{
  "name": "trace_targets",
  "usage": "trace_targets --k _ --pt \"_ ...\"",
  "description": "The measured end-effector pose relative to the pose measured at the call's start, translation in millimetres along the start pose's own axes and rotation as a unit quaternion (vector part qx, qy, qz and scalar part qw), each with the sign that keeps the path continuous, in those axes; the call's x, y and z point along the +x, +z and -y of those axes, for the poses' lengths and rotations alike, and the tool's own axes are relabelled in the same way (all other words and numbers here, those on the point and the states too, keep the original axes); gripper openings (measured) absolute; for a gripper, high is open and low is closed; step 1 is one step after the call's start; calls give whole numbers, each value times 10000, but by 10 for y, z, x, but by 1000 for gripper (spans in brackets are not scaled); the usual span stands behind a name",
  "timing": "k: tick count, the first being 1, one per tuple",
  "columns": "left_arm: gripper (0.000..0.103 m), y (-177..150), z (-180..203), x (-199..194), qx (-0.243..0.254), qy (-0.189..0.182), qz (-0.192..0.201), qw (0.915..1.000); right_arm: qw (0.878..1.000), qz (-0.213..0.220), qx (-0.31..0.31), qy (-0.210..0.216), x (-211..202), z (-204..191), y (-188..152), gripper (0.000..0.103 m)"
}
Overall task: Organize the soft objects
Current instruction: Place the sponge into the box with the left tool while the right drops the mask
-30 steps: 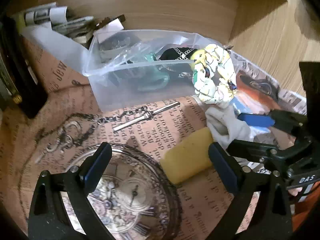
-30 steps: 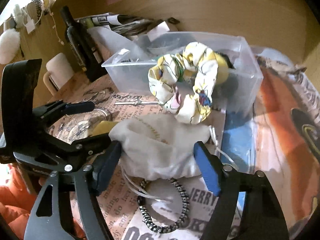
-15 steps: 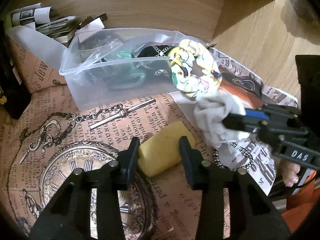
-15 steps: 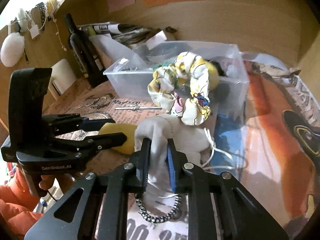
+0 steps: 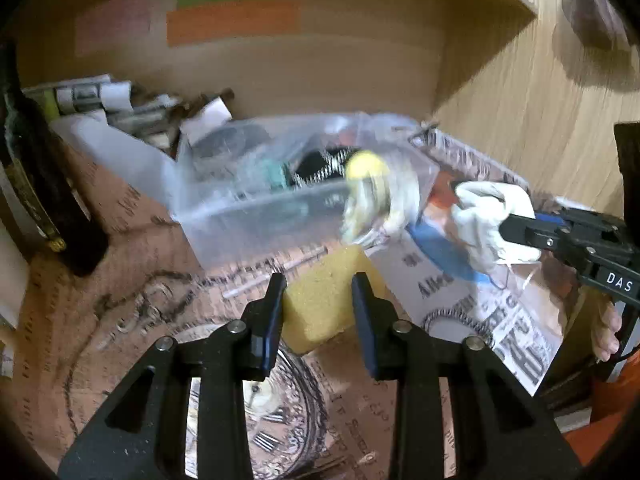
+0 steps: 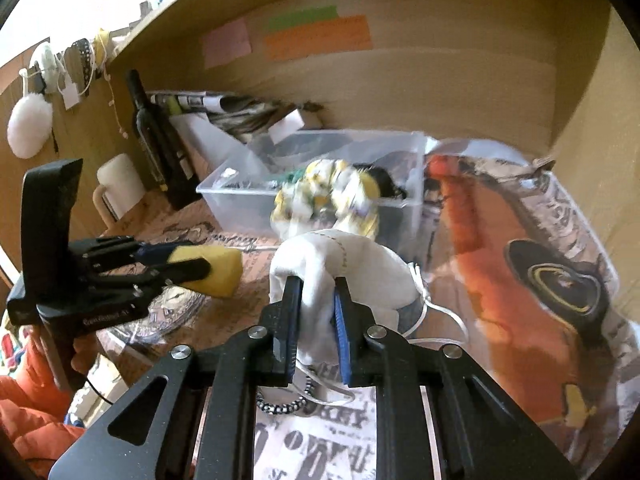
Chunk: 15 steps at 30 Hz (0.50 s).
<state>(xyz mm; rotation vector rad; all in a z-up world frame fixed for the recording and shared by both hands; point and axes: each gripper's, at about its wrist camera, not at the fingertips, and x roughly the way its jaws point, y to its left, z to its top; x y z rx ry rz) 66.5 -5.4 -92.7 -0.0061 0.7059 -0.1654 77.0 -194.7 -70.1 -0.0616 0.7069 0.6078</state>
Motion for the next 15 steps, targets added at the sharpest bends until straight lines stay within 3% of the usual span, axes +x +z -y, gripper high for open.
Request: trace_targets --k 6,15 --pt "33 189 -63 -187 6 230 421 9988 9989 435 -67 -169 -196 16 169 14" --pt "34 581 -230 -299 -71 561 1024 9931 9939 956 -378 -392 -145 18 622 15"
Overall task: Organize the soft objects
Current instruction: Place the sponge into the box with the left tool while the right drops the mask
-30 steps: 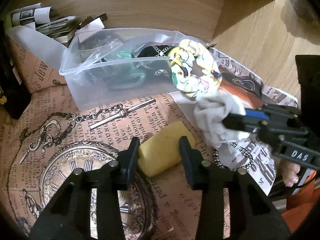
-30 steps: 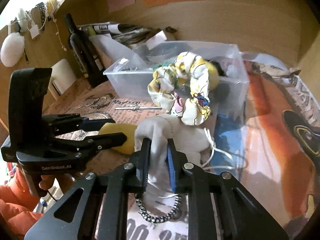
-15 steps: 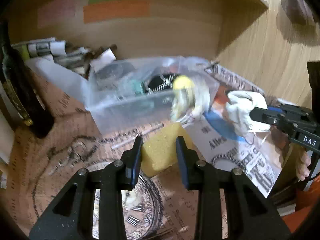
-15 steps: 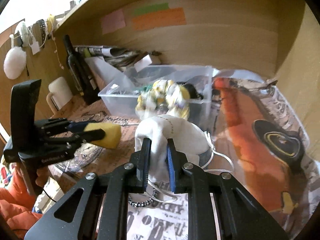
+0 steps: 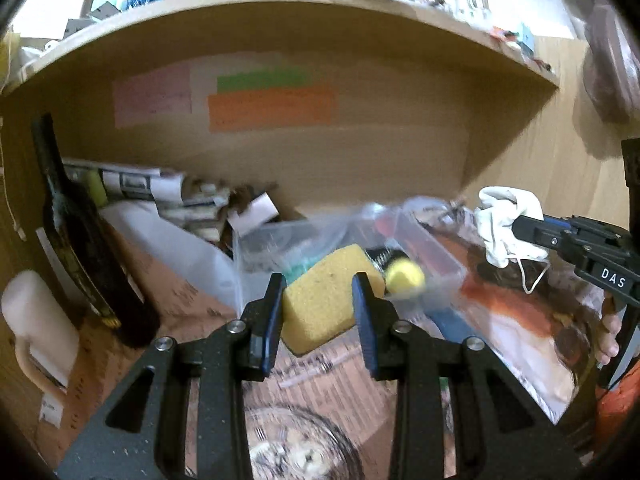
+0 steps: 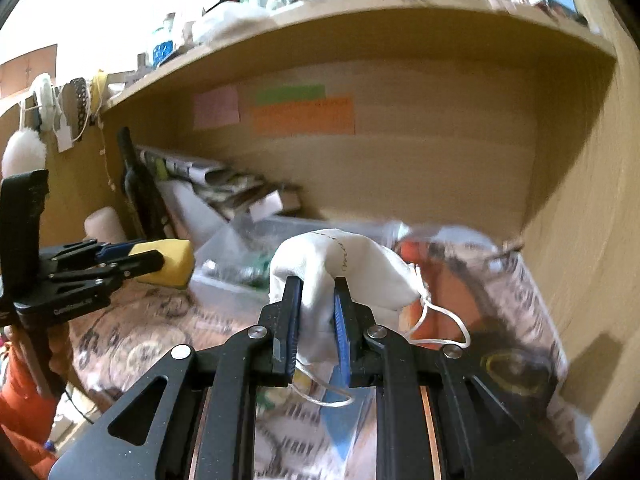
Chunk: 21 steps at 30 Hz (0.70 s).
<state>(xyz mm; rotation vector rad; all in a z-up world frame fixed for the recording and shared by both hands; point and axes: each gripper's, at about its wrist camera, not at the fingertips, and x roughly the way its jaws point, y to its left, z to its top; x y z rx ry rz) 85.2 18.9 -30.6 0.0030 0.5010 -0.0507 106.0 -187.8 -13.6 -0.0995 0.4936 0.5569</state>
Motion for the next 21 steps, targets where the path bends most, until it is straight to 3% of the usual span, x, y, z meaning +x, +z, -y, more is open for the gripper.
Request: trace_targets --k 10,21 --pt "34 212 -189 419 -125 135 -143 9997 9993 -83 -257 246 503 -69 248 15" --pt "34 117 -363 1151 -389 57 -921 9950 9931 -767 -813 365 1207 -310 234 15"
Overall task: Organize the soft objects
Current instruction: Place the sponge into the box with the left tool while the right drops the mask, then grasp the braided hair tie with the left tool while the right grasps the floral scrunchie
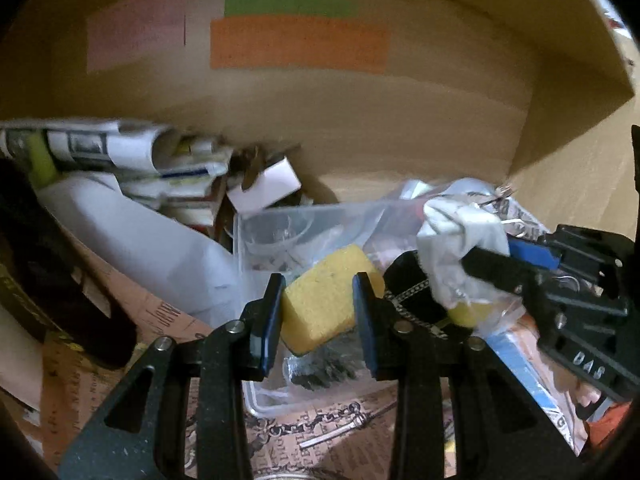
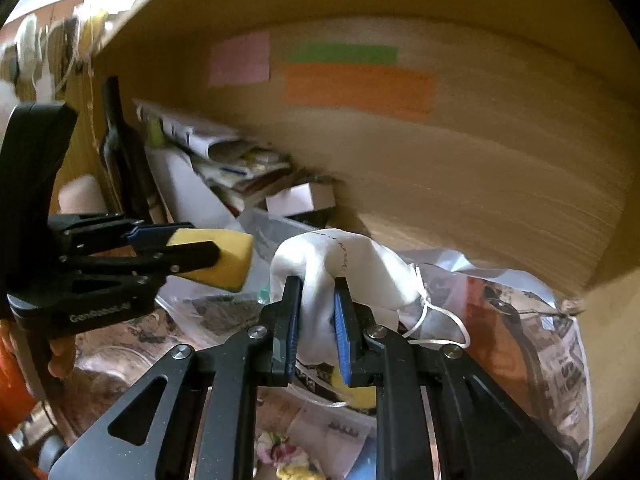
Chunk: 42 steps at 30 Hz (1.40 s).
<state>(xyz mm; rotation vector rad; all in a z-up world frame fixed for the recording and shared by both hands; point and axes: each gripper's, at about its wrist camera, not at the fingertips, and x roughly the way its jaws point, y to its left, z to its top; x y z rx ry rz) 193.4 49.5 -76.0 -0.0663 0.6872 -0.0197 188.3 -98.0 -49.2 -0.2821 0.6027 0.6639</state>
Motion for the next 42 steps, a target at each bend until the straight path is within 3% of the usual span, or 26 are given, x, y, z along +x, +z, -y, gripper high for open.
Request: trace_targets --k 9,13,19,27,33,35,37,42 --pt "35 -64 -6 218 -57 -3 -248 9997 9981 -566 92 227 406 9 -117 15" --pt "40 -67 -2 230 -31 5 -288 9996 9972 -691 150 262 471 13 -132 17" --pt "52 -81 19 80 10 -14 -205 9998 9979 -584 183 233 348 13 -112 38" --pt "66 -98 147 -297 143 -78 148 9998 9998 33 198 41 -165 7 -65 68" --pt "80 -177 235 -615 251 -10 478 9985 9988 436 182 -121 -548 -38 -93 82" --pt "85 -219 253 -700 277 -18 544 9981 9985 501 191 -139 -652 -54 -138 83" --pt "93 -276 267 -759 286 -13 575 9979 9986 471 220 -104 -696 -67 -191 83" --pt "99 -454 273 -812 256 -21 461 9986 9992 194 294 -181 -693 -111 -440 91"
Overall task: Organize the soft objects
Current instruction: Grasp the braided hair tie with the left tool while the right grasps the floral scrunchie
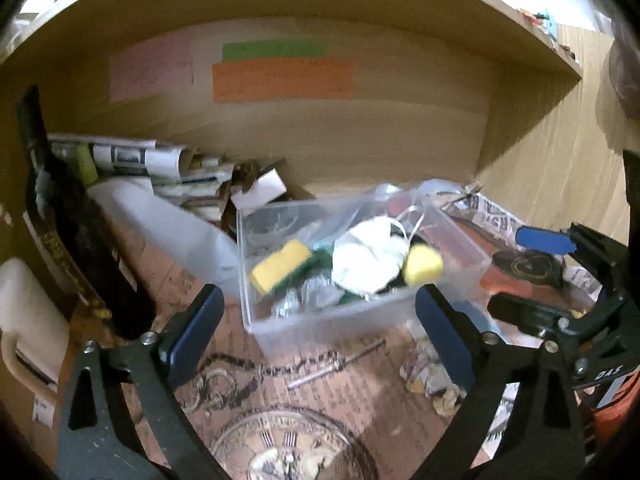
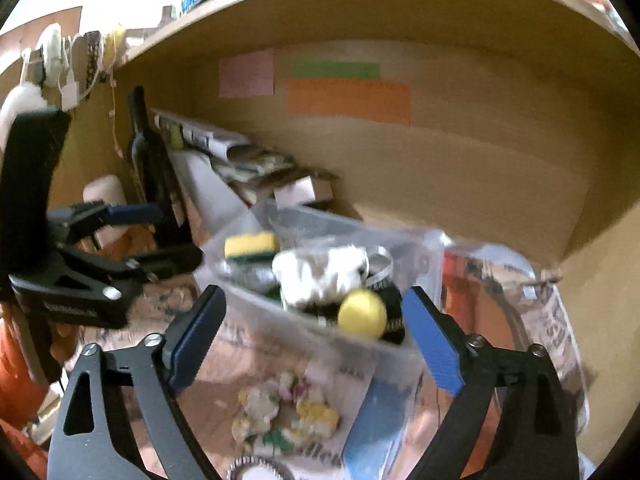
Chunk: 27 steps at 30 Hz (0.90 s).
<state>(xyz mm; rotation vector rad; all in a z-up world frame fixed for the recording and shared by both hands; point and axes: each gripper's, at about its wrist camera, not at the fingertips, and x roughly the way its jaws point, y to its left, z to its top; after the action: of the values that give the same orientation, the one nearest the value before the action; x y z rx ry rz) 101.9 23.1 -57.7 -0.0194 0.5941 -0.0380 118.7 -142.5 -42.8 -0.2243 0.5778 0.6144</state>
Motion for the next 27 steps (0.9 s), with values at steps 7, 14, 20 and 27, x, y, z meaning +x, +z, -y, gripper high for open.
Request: trace_targets --k 7,14,20,27 --pt "100 -318 -46 142 -109 81 -513 9986 9959 -847 217 225 277 -47 -414 94" --pt "100 -572 -40 259 -133 60 -911 9957 9836 -1680 325 564 643 -104 -641 93" --pt "100 -682 36 285 -102 -80 -1053 9944 9816 -1811 258 551 681 -125 -681 53" --pt "100 -744 316 342 102 -501 -1248 9909 9888 -1386 477 296 414 54 -702 18"
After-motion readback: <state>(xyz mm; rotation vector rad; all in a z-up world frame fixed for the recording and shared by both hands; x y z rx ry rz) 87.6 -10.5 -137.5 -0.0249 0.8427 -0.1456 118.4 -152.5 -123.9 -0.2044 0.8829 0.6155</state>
